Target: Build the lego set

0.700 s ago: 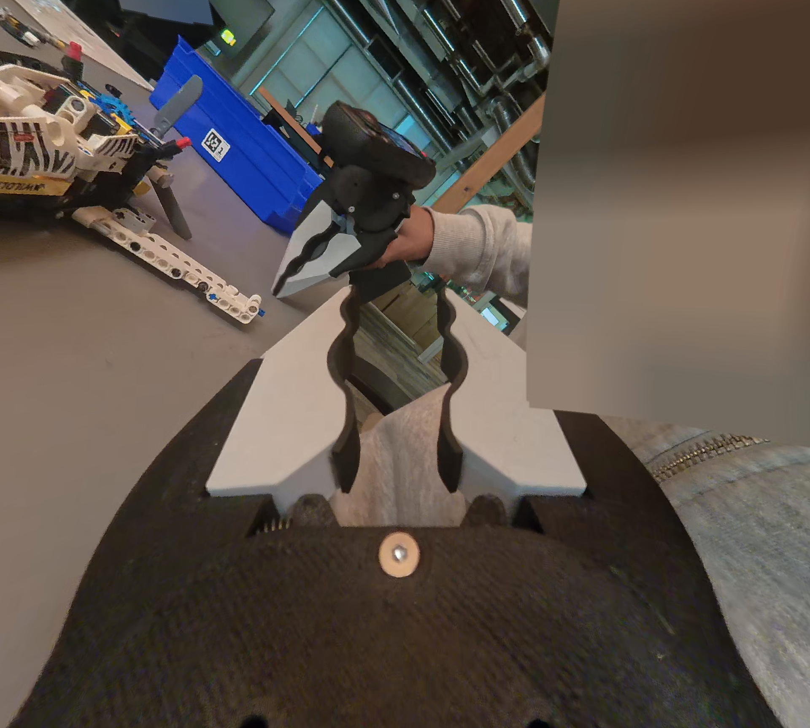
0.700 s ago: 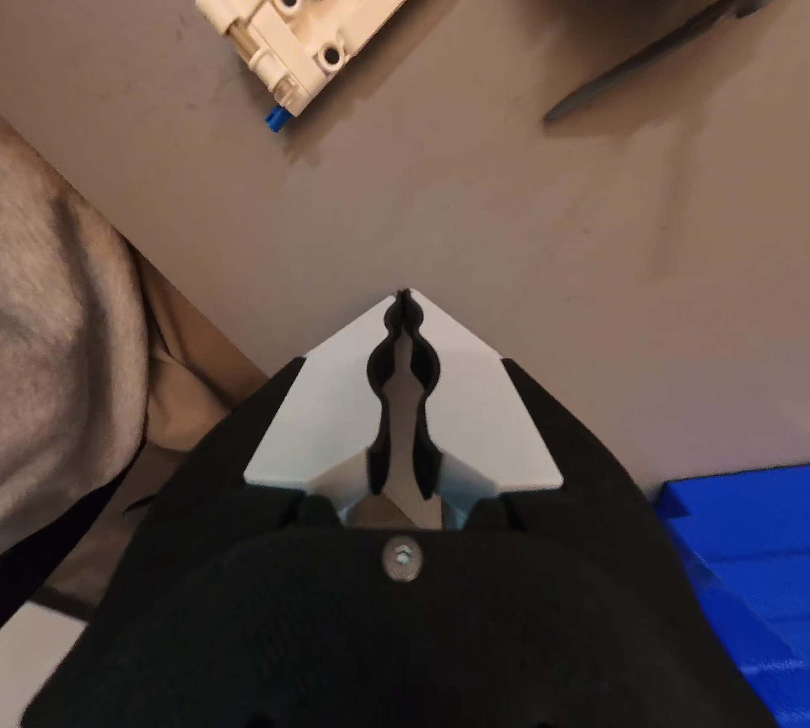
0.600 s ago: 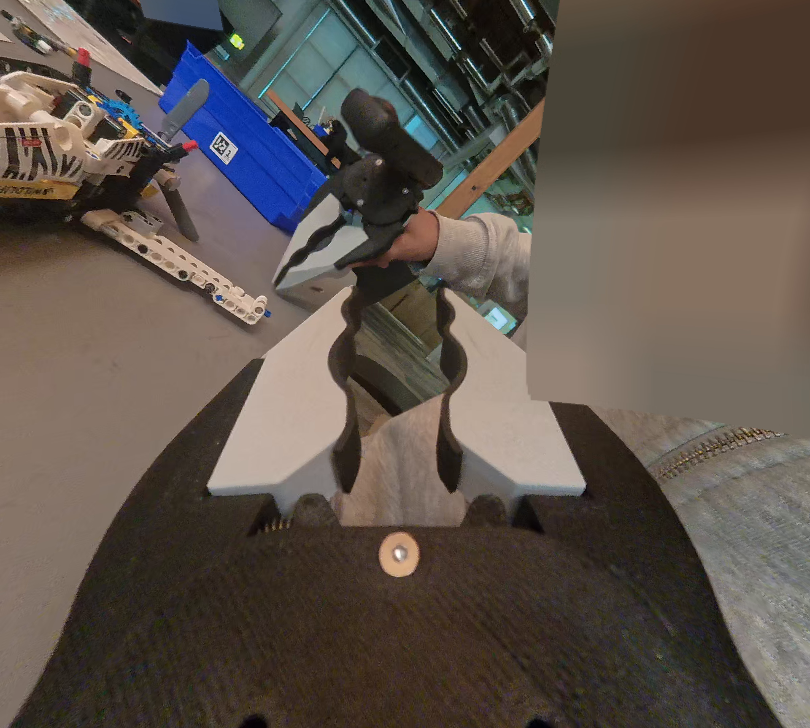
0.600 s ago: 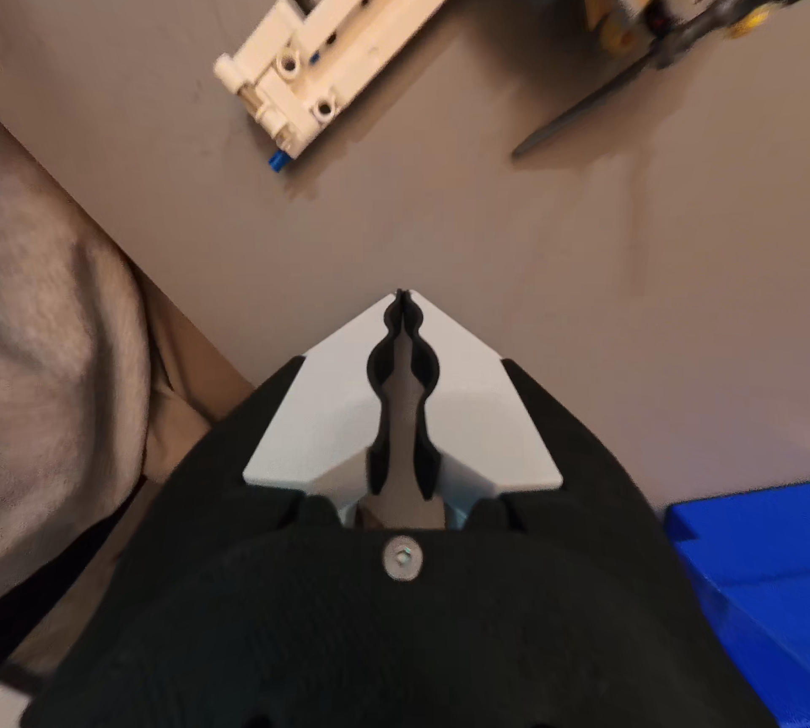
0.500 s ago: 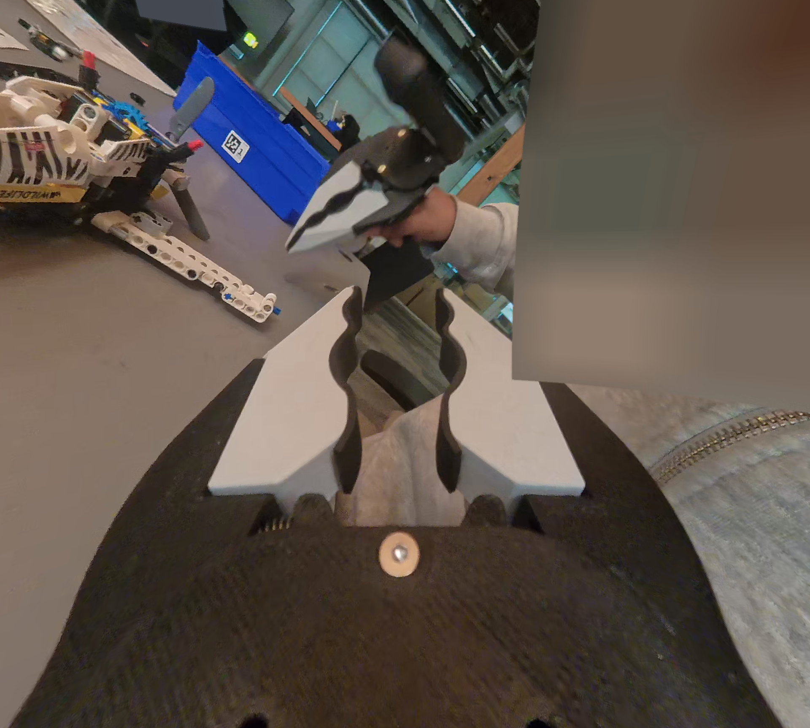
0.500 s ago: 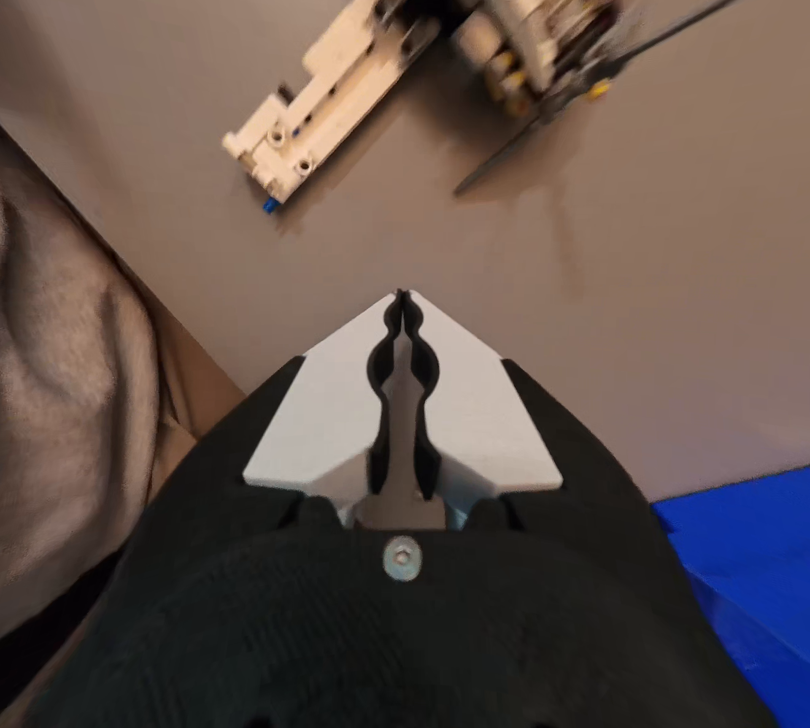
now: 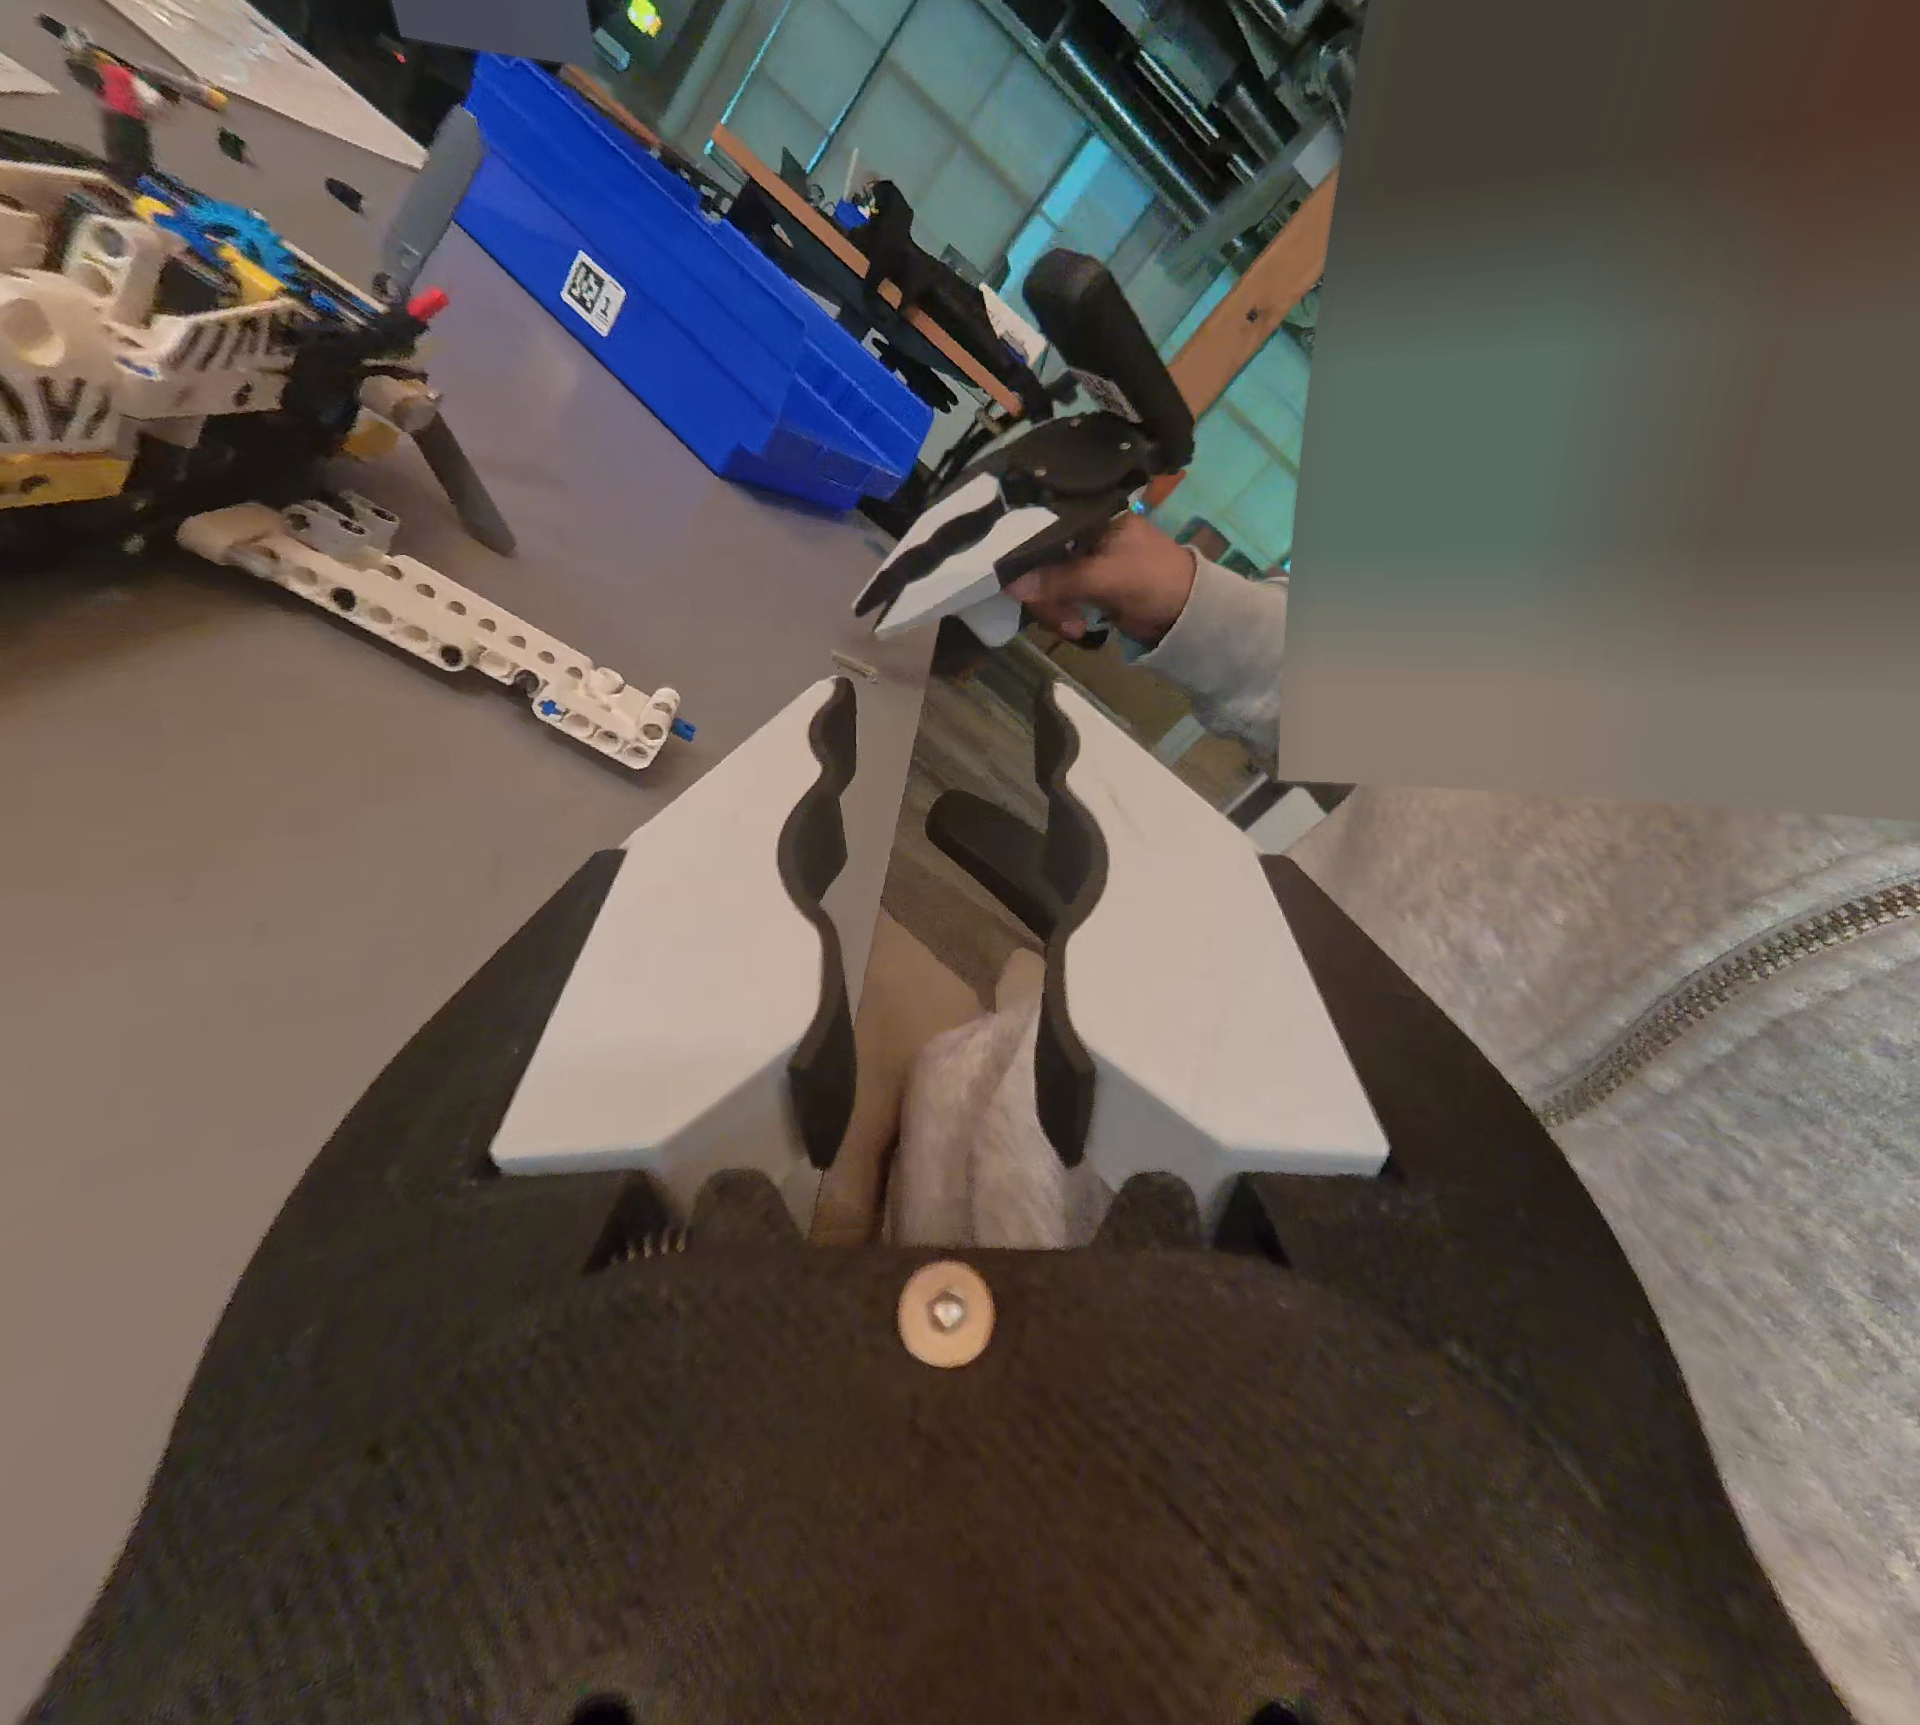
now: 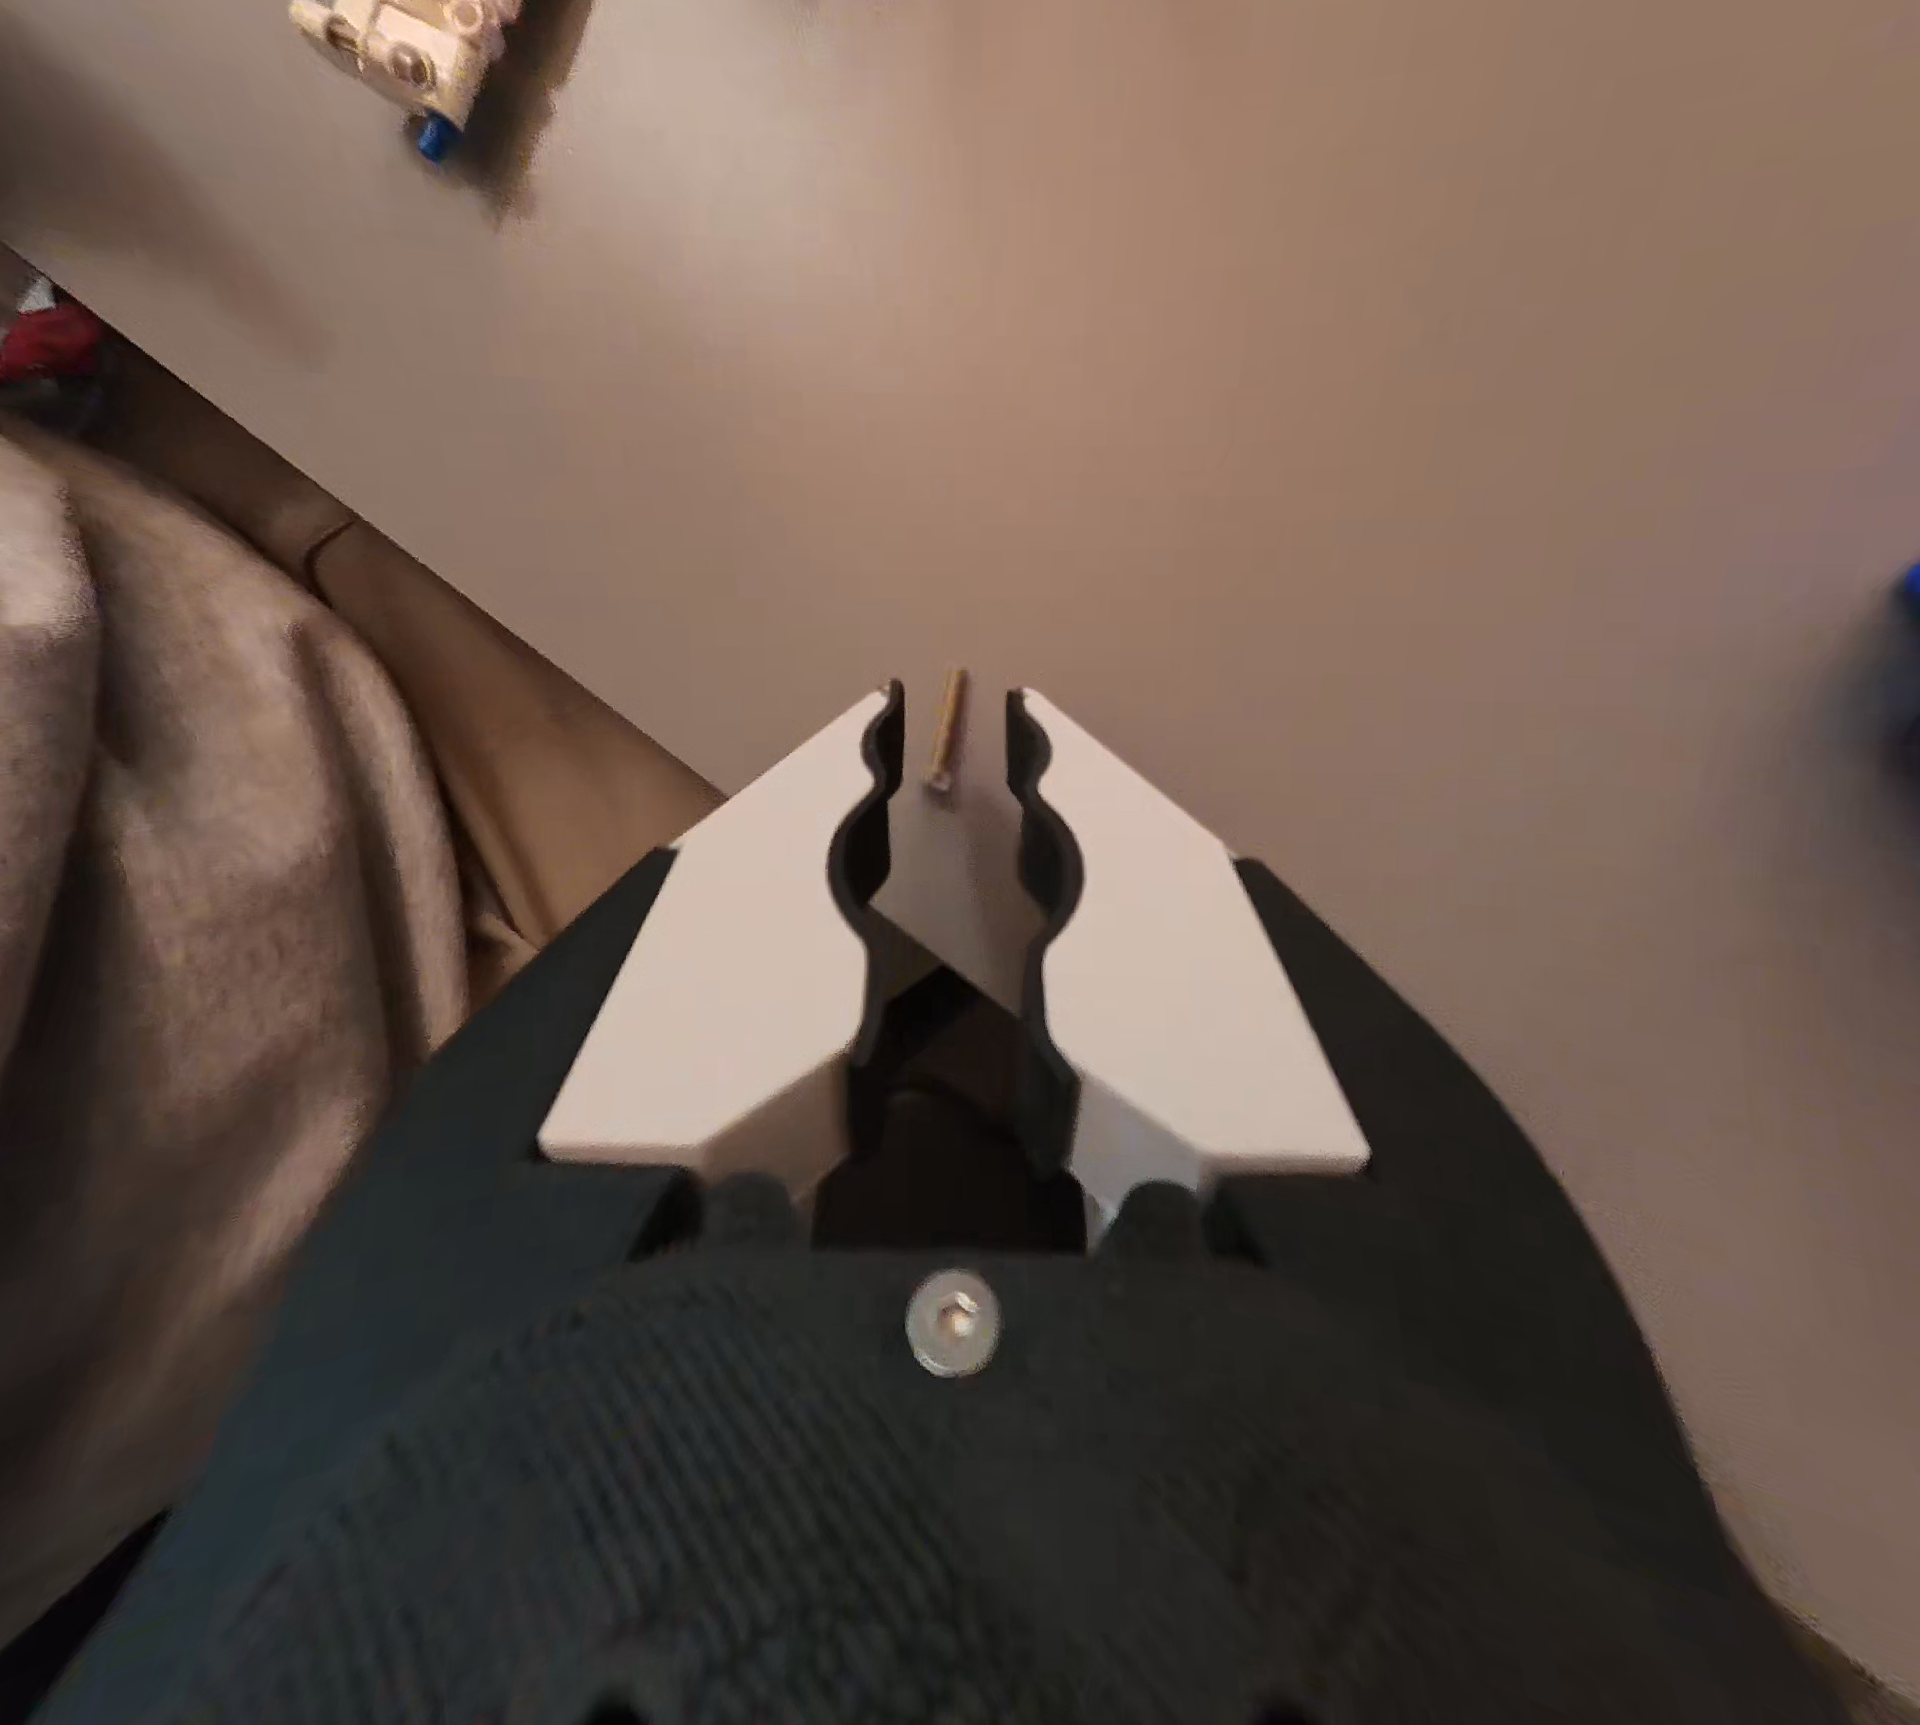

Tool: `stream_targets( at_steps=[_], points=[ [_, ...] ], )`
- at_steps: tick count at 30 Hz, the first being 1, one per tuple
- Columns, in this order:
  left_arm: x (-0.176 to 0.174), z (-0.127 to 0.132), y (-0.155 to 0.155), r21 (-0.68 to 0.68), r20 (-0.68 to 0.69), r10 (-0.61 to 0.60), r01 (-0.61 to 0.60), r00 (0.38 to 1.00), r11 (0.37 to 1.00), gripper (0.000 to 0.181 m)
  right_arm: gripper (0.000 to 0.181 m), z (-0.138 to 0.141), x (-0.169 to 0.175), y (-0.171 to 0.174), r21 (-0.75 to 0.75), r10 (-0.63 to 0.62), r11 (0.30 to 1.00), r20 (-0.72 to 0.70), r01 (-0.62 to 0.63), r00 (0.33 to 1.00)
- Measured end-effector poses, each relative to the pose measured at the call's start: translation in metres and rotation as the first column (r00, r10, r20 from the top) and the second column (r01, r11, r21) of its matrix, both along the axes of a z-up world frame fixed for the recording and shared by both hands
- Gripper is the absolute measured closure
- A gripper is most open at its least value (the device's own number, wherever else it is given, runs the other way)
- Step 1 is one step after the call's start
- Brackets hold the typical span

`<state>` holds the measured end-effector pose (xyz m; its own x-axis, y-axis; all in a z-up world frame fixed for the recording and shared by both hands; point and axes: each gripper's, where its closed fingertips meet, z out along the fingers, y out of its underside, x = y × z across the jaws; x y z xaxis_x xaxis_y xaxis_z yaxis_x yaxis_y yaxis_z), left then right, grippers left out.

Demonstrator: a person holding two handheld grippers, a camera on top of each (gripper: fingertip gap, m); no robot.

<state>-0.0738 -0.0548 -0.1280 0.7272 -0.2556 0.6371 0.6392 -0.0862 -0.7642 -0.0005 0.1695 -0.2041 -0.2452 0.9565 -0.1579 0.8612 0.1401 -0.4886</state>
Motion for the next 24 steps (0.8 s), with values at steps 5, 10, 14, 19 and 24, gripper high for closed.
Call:
stream_targets(
  at_steps=[5,10,14,19,24],
  points=[
    [0.017,-0.006,0.022,-0.055,-0.069,-0.049,0.045,0.996,0.998,0.148,0.162,-0.018,0.008,-0.002,-0.062,0.007,0.998,0.019,-0.006,1.000],
    [0.032,-0.009,0.045,-0.097,-0.126,-0.100,0.088,0.987,0.991,0.147,0.179,-0.017,-0.009,-0.021,-0.016,0.102,0.995,-0.080,-0.103,0.992],
    [0.021,-0.019,0.062,-0.163,-0.126,-0.069,0.048,0.990,0.985,0.146,0.179,0.013,-0.039,-0.076,0.138,0.329,0.944,-0.347,-0.299,0.878],
    [0.010,-0.016,0.079,-0.172,0.001,-0.090,0.088,0.996,0.981,0.146,0.179,0.048,-0.068,-0.145,0.439,0.592,0.805,-0.542,-0.399,0.596],
    [-0.006,-0.010,0.079,-0.150,0.036,-0.067,0.071,0.997,0.986,0.166,0.179,0.058,-0.088,-0.155,0.426,0.580,0.814,-0.622,-0.394,0.526]
  ],
)
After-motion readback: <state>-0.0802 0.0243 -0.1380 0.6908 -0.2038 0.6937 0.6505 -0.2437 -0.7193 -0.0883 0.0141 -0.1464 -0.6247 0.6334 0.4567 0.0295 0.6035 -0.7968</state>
